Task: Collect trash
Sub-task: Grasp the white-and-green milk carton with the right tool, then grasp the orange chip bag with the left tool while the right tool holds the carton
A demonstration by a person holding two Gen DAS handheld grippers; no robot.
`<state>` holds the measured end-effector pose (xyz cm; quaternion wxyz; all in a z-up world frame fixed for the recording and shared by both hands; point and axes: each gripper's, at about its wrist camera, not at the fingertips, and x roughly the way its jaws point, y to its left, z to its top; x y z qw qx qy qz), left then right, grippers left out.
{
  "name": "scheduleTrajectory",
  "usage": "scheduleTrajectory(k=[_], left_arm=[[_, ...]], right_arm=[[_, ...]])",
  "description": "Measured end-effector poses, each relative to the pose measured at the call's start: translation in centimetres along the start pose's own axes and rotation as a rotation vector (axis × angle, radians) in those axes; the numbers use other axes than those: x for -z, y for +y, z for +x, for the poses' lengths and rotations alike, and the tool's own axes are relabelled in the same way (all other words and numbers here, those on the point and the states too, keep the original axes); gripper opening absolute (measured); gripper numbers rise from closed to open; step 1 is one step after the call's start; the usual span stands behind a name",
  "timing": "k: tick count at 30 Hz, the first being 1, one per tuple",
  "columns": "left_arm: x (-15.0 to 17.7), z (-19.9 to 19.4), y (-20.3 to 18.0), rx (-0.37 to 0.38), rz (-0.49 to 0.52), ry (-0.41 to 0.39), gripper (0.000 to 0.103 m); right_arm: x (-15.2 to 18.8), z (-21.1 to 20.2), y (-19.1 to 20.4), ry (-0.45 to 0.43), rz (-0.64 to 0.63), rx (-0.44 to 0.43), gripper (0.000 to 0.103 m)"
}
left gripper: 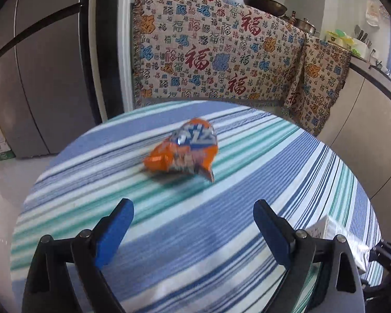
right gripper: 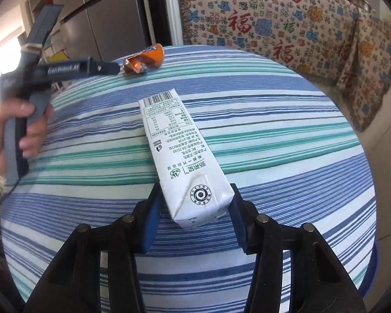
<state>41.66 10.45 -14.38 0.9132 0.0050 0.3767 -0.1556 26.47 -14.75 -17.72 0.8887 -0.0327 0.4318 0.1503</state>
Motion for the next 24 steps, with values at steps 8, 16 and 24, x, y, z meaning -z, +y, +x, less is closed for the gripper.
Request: scheduleTrajectory(k=[8, 16, 24], left_arm=[[-3.9, 5.9, -1.9, 0.018, 0.224, 0.084, 0.095], [-2.2, 5.3, -2.1, -0.043, 0.240, 0.057, 0.053], [1.8, -1.8, -3.1, 0.143, 0.025, 0.132, 0.000]], right_arm=[[0.8, 0.4, 0.2, -0.013, 0.014, 0.026, 0.049], [0.8, 0.5, 0.2, -0.014, 0.023, 0.031, 0.049], [1.6, -0.5, -2.6, -0.033, 0.153, 0.002, 0.049]])
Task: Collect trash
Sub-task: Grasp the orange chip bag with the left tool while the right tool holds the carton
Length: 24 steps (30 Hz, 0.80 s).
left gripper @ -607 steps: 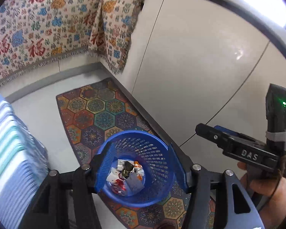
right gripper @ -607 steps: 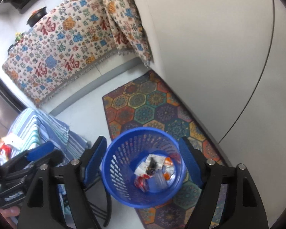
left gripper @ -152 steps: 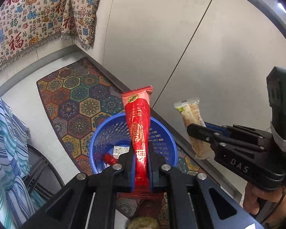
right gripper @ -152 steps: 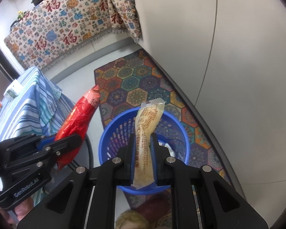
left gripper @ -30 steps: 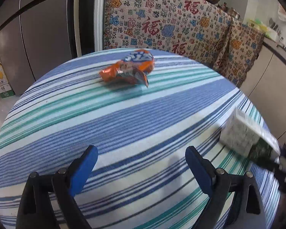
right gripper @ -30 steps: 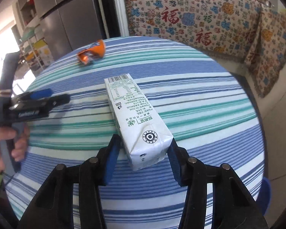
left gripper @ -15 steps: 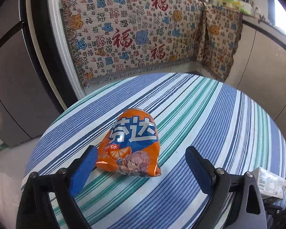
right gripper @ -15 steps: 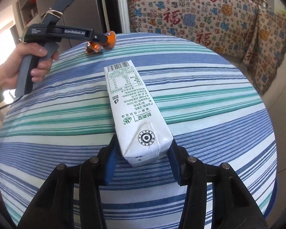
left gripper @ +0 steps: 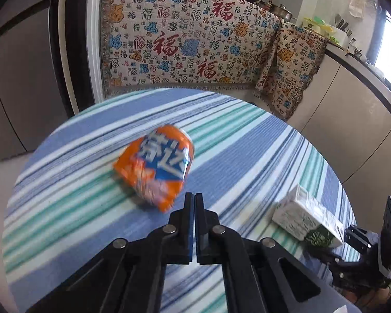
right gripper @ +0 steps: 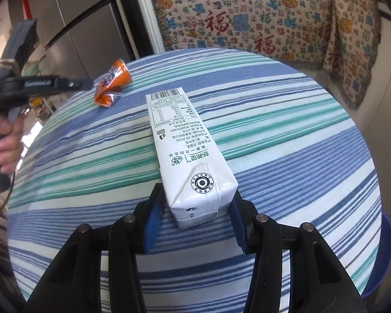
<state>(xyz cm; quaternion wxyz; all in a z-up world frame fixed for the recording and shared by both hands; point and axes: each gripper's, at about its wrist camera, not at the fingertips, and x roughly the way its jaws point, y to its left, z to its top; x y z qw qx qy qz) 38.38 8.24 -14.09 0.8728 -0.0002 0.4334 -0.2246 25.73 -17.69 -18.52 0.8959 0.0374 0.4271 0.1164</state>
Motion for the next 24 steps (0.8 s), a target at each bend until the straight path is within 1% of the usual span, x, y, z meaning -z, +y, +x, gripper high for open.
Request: scheduleTrajectory(k=[2, 3, 5, 7, 8, 9, 10, 11, 12, 13, 14, 18, 19, 21, 22, 24], left_arm=[[2.1, -0.8, 0.0, 0.064, -0.057, 0.014, 0.000], [3.3, -1.2, -0.3, 0.086, -0.068, 0.015, 0.000], [5.3, -2.0, -1.3, 0.093, -0.046, 0.026, 0.000], [6.7, -2.4, -2.3, 0.109, -0.023, 0.035, 0.001], [6.9, -2.4, -2.5, 0.098, -0.020, 0.037, 0.005], [6.8, -2.3, -2.5, 0.080, -0.021, 0.042, 0.013], [6.4, -2.2, -2.3, 0.059, -0.026, 0.041, 0.040], [5.8, -2.2, -1.9, 0.026, -0.040, 0.024, 0.068], [5.1, -2.3, -1.3, -0.007, -0.061, -0.008, 0.074], [4.2, -2.4, -0.5, -0.021, -0.086, -0.043, 0.076], [3.2, -2.2, 0.4, -0.019, -0.115, -0.058, 0.076], [-1.8, -0.2, 4.5, 0.004, -0.283, -0.087, 0.076], [-3.0, 0.6, 5.1, 0.022, -0.312, -0.081, 0.076], [-4.7, 3.0, 6.6, 0.072, -0.382, -0.039, 0.076], [-5.1, 4.1, 7.2, 0.075, -0.421, -0.022, 0.076], [-5.4, 6.0, 7.8, 0.097, -0.474, 0.003, 0.071]], right_arm=[[0.5, -0.7, -0.4, 0.007, -0.001, 0.009, 0.049], [0.7, -0.9, -0.5, 0.011, -0.005, 0.014, 0.049], [1.4, -1.5, -0.5, 0.021, -0.020, 0.020, 0.049], [1.8, -1.9, -0.3, 0.032, -0.042, 0.021, 0.050], [2.0, -2.0, -0.2, 0.037, -0.053, 0.022, 0.050], [2.2, -2.1, 0.0, 0.039, -0.063, 0.024, 0.053], [2.3, -2.1, 0.3, 0.041, -0.069, 0.021, 0.063], [2.4, -2.2, 0.4, 0.041, -0.070, 0.017, 0.068], [2.6, -2.2, 0.6, 0.039, -0.069, 0.012, 0.075], [2.7, -2.2, 0.8, 0.037, -0.071, 0.009, 0.079], [2.9, -2.1, 1.0, 0.039, -0.076, 0.011, 0.079], [3.5, -1.7, 2.0, 0.023, -0.137, 0.047, 0.084], [3.6, -1.6, 2.4, 0.019, -0.150, 0.056, 0.085], [3.5, -1.5, 2.6, 0.020, -0.160, 0.053, 0.085], [3.5, -1.4, 2.6, 0.019, -0.157, 0.052, 0.085], [3.4, -1.4, 2.5, 0.018, -0.154, 0.055, 0.085]])
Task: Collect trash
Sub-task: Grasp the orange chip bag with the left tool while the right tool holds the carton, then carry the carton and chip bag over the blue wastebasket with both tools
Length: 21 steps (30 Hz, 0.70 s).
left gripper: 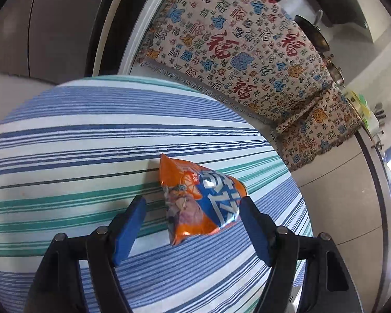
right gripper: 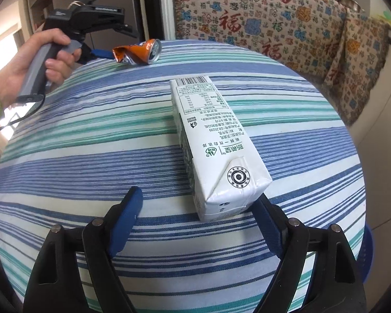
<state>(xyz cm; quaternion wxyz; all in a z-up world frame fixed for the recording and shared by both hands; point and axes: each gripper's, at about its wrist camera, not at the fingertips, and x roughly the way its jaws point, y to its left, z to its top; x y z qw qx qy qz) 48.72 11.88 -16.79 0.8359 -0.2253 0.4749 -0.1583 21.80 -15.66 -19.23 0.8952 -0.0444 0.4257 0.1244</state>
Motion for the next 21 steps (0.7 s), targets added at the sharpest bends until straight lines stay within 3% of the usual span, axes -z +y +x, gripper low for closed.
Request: scheduleTrajectory(k=[1, 3, 8, 11, 14, 18, 21], left_arm=[[0.0, 0.5, 0.2, 0.025, -0.015, 0.001, 0.040], [0.1, 0.2, 0.8, 0.112, -0.070, -0.028, 0.027], [2.4, -2.5, -1.2, 0.045, 0.059, -0.078, 0.022], [5.6, -5.8, -3.3, -0.014, 0.182, -0.139, 0.022], [9.8, -8.4, -5.7, -0.036, 0.292, -0.157, 0.022], [15.3, -9.9, -8.3, -0.043, 0.379, -0.136, 0.022], [17.9, -10.5, -9.8, -0.064, 0.429, -0.129, 0.022]], right_arm=[[0.0, 0.0, 0.0, 0.000, -0.001, 0.001, 0.085], [0.1, 0.0, 0.0, -0.002, 0.003, -0.001, 0.085], [0.3, -0.4, -0.8, -0.013, 0.047, -0.046, 0.083], [0.2, -2.0, -2.2, -0.015, 0.104, -0.092, 0.083], [-1.9, -3.5, -3.0, -0.013, 0.076, -0.084, 0.084], [-5.9, -2.1, -2.3, 0.100, -0.029, -0.118, 0.082], [-7.7, 0.1, -1.7, 0.201, -0.079, -0.125, 0.070]])
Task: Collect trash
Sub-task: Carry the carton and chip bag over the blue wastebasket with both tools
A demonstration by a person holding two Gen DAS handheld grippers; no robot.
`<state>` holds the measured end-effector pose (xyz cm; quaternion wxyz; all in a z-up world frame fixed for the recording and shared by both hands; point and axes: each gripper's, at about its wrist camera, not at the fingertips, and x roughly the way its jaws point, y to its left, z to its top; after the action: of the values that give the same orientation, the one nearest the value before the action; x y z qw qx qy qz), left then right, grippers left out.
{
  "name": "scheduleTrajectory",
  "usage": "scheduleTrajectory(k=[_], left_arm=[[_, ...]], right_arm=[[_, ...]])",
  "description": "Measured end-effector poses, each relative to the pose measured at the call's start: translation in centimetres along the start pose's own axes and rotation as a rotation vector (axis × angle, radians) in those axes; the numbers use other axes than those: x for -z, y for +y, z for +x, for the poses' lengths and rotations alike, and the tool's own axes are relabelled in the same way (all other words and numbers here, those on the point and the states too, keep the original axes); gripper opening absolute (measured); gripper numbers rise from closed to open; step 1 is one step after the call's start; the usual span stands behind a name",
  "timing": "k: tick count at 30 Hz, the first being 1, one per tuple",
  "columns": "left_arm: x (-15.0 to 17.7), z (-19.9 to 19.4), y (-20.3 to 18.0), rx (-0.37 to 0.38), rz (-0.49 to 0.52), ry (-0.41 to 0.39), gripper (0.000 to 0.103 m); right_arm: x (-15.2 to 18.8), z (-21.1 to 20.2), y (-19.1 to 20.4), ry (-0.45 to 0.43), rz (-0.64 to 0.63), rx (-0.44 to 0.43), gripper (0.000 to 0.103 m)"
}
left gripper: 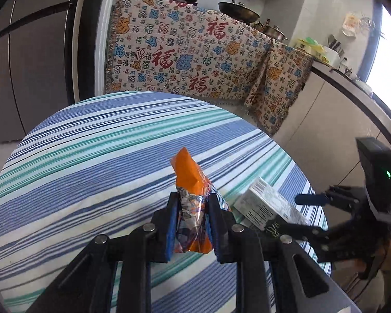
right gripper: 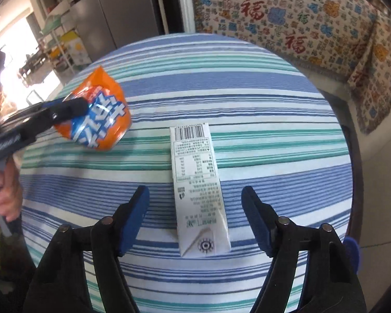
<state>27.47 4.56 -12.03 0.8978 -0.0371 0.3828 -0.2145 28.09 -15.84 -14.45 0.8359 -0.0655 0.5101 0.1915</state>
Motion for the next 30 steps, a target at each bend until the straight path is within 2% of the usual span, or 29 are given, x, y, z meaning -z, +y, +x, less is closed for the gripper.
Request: scheduleTrajectory(k=[1, 3, 10, 19, 30], left_arm=[[0.4, -0.2, -0.5, -0.009, 0.009, 0.001, 0.022], [0.9, -0.4, -1.0, -0.013, 0.008, 0.003, 0.022], [1.9, -0.8, -3.0, -0.016, 0.000, -0.010, 0.022], [3.5, -0.3, -9.3, -0.038, 0.104, -0.010, 0.022], [3.5, 0.4, -16.1, -0.057, 0.189, -0.014, 0.022]], right_arm=[[-0.4, 0.7, 0.0, 0.034, -0.005, -0.003, 0.062], [-0.8, 1.5, -0.3, 0.067, -0.011, 0.014, 0.038], [1.4, -3.1, -1.3, -0.065, 0.099, 0.005, 0.038], [5.1, -6.6, -4.0, -0.130, 0.209, -0.025, 0.038], [8.8, -10.2, -7.6, -0.182, 0.274, -0.002, 0.038]])
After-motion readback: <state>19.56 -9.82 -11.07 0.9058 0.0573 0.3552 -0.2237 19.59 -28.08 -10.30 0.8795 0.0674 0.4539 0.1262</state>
